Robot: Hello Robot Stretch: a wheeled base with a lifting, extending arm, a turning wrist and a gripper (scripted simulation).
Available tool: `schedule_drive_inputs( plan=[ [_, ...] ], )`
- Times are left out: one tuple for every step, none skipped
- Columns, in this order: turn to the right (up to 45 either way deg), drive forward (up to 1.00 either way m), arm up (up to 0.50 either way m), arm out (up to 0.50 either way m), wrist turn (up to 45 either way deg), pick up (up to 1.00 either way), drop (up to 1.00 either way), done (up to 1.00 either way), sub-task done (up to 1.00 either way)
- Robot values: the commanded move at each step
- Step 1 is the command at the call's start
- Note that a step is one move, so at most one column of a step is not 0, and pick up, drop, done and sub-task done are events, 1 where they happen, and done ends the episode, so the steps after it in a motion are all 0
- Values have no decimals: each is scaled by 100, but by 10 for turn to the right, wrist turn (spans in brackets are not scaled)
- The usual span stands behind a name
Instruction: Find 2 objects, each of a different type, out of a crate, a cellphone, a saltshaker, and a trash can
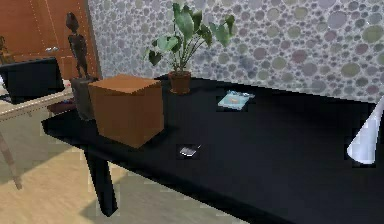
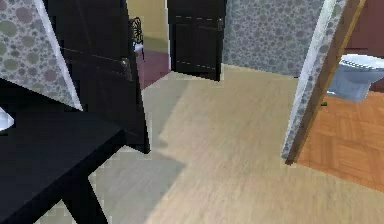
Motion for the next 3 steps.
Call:
schedule_drive_inputs(
  plan=[
    [450,0,0,0,0,0,0,0,0],
    [450,0,0,0,0,0,0,0,0],
    [450,0,0,0,0,0,0,0,0]
  ],
)
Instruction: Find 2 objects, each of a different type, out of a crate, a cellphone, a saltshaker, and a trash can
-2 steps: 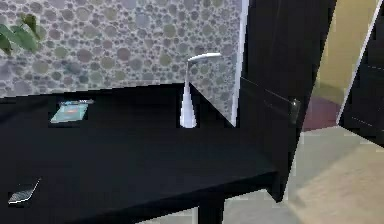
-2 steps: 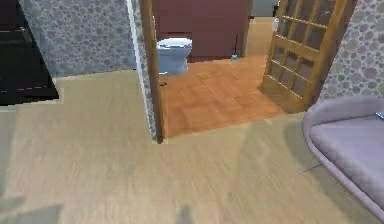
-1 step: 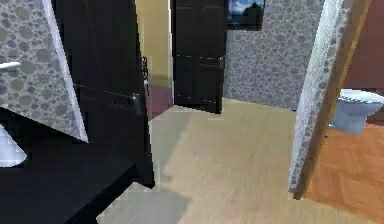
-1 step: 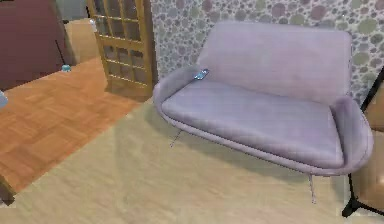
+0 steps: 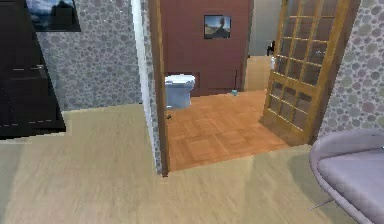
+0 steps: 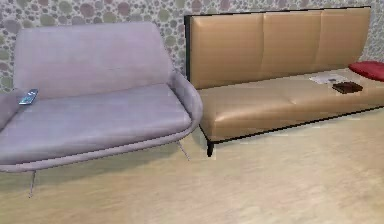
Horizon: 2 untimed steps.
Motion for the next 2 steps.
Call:
schedule_drive_inputs(
  plan=[
    [90,0,0,0,0,0,0,0,0],
    [0,100,0,0,0,0,0,0,0]
  ],
)
